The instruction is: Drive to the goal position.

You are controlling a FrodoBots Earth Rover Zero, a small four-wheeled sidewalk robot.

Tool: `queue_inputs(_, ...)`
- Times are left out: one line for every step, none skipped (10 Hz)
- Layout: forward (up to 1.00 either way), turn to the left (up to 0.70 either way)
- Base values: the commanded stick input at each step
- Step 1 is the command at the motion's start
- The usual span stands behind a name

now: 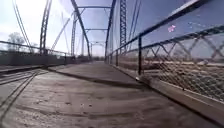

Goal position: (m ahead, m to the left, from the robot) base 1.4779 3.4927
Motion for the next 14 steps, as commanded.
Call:
queue_inputs(1.0,0.0)
queue_inputs(1.0,0.0)
queue_inputs(1.0,0.0)
queue_inputs(1.0,0.0)
queue_inputs(1.0,0.0)
queue_inputs(1.0,0.02)
queue_inputs(1.0,0.24)
queue_inputs(1.0,0.39)
queue_inputs(1.0,0.4)
queue_inputs(1.0,0.4)
queue_inputs(1.0,0.4)
queue_inputs(1.0,0.4)
queue_inputs(1.0,0.4)
queue_inputs(1.0,0.4)
